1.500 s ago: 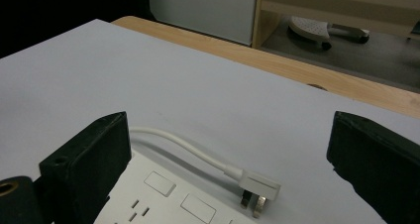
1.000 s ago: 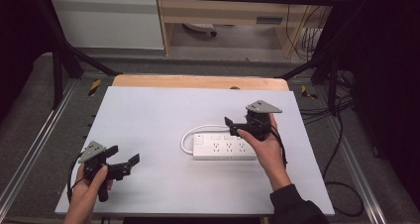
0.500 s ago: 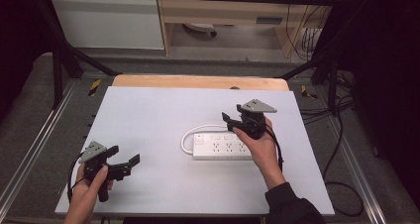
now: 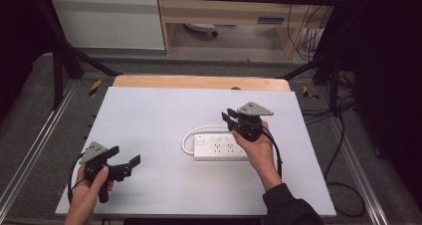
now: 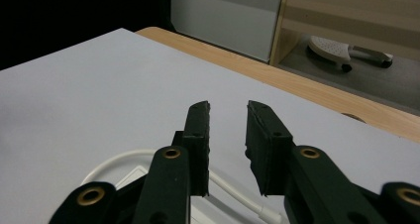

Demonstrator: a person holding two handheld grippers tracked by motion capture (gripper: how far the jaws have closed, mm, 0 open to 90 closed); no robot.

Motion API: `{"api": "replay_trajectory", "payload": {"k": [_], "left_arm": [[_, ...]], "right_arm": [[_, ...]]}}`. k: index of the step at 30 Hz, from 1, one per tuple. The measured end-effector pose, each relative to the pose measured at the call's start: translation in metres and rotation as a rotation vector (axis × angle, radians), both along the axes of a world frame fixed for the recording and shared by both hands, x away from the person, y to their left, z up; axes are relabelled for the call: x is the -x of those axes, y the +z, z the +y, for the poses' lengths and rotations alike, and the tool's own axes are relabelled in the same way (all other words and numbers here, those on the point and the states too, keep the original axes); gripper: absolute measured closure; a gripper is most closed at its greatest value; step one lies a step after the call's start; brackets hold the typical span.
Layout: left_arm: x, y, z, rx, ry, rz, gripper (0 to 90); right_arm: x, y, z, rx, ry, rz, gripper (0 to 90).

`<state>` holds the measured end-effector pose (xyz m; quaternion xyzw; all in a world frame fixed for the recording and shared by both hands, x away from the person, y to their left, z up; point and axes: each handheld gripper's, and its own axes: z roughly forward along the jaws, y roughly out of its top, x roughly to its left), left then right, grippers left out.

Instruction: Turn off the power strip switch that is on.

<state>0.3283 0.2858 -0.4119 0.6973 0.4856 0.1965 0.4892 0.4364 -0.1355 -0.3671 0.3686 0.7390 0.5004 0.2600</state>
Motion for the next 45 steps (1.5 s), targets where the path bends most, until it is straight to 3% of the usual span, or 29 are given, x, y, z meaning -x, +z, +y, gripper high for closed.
{"api": "replay_trajectory", "payload": {"k": [7, 18, 30, 45], "left_arm": [[0.000, 0.000, 0.000, -0.003, -0.002, 0.000, 6.2], [0.000, 0.000, 0.000, -0.007, -0.003, -0.004, 6.2], [0.000, 0.000, -0.001, -0.009, -0.005, -0.006, 6.2], [0.001, 0.001, 0.000, -0.008, -0.007, -0.007, 6.2]], "right_arm": [[0.000, -0.007, 0.005, 0.015, 0.015, -0.015, 82.3], [-0.003, -0.019, 0.011, 0.025, 0.038, 0.002, 89.7], [-0.006, -0.027, 0.018, 0.046, 0.053, 0.010, 90.0], [-0.009, -0.041, 0.020, 0.074, 0.035, 0.069, 90.0]]}}
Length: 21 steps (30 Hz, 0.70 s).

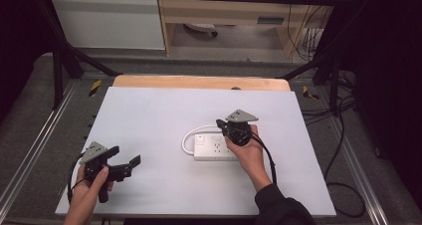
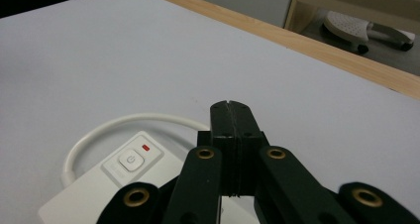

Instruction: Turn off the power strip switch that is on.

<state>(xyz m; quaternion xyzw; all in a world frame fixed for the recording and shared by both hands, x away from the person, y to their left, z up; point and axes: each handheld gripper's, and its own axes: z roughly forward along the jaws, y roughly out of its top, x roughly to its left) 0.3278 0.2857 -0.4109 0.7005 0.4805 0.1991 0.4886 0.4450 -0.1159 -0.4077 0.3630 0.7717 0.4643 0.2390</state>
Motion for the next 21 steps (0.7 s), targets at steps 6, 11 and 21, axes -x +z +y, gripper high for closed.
{"api": "replay_trajectory", "payload": {"k": [6, 11, 21], "left_arm": [[0.000, 0.000, 0.000, -0.001, 0.002, -0.003, 6.2], [0.000, 0.000, 0.001, -0.001, 0.003, -0.003, 6.2], [0.000, 0.001, 0.001, -0.004, 0.003, -0.005, 6.2]], "right_arm": [[-0.001, -0.006, 0.000, 0.021, -0.002, 0.024, 90.0], [-0.001, -0.011, 0.001, 0.041, -0.007, 0.045, 90.0], [0.001, -0.020, 0.000, 0.071, -0.006, 0.078, 90.0]]}}
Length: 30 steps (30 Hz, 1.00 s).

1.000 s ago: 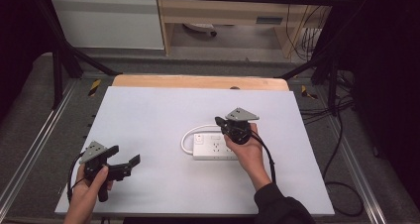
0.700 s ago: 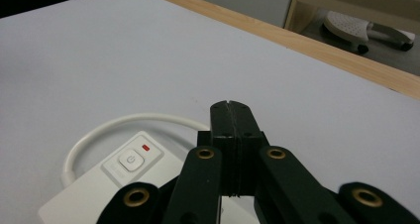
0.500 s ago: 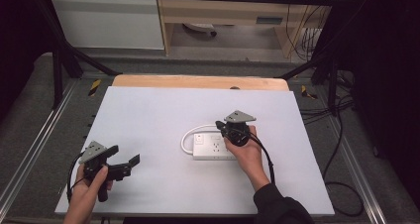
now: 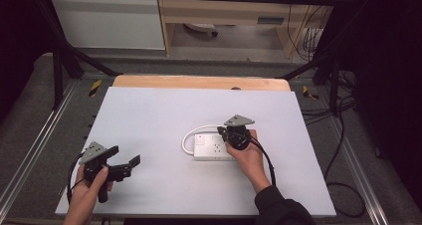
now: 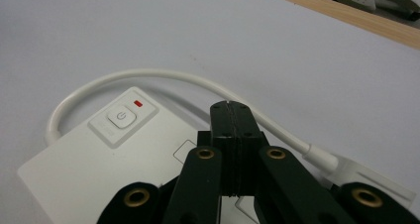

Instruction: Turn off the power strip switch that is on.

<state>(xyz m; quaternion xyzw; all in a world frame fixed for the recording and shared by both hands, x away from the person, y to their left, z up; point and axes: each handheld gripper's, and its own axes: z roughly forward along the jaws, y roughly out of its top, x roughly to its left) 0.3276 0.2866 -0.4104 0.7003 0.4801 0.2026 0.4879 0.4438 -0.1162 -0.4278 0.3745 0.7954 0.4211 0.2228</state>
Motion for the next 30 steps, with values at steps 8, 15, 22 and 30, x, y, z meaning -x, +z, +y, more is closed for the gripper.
{"api": "replay_trajectory", "payload": {"k": [8, 15, 22, 30], "left_arm": [[0.0002, 0.0001, 0.0009, -0.002, 0.003, 0.001, 6.2], [0.0002, -0.0001, 0.0001, -0.009, 0.006, -0.002, 6.2], [0.0001, -0.0002, -0.0002, -0.007, 0.005, -0.001, 6.2], [0.0001, -0.0002, -0.0002, -0.007, 0.004, -0.002, 6.2]], "right_arm": [[0.0029, -0.0042, 0.0006, 0.014, 0.003, 0.022, 90.0], [0.0043, -0.0082, 0.0009, 0.024, 0.003, 0.034, 90.0], [0.0054, -0.0104, 0.0006, 0.030, 0.006, 0.035, 90.0], [0.0059, -0.0104, 0.0001, 0.031, 0.003, 0.034, 90.0]]}}
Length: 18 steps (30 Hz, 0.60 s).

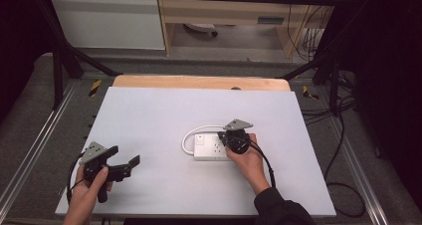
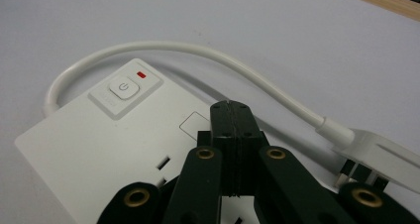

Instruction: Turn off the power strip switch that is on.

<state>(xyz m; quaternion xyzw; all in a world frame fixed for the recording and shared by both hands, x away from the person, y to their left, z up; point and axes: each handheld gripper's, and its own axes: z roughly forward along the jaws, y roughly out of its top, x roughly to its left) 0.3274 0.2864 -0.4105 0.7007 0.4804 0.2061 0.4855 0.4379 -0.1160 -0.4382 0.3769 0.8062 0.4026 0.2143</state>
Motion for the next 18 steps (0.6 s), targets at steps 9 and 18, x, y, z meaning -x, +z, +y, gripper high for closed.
{"api": "replay_trajectory", "payload": {"k": [9, 18], "left_arm": [[0.0000, 0.0000, 0.0000, -0.001, -0.001, -0.001, 6.2], [0.0000, -0.0001, 0.0000, -0.004, -0.002, 0.000, 6.2]], "right_arm": [[0.0008, -0.0002, -0.0006, 0.000, -0.002, -0.002, 90.0], [0.0011, -0.0004, -0.0007, 0.002, -0.001, -0.004, 90.0]]}}
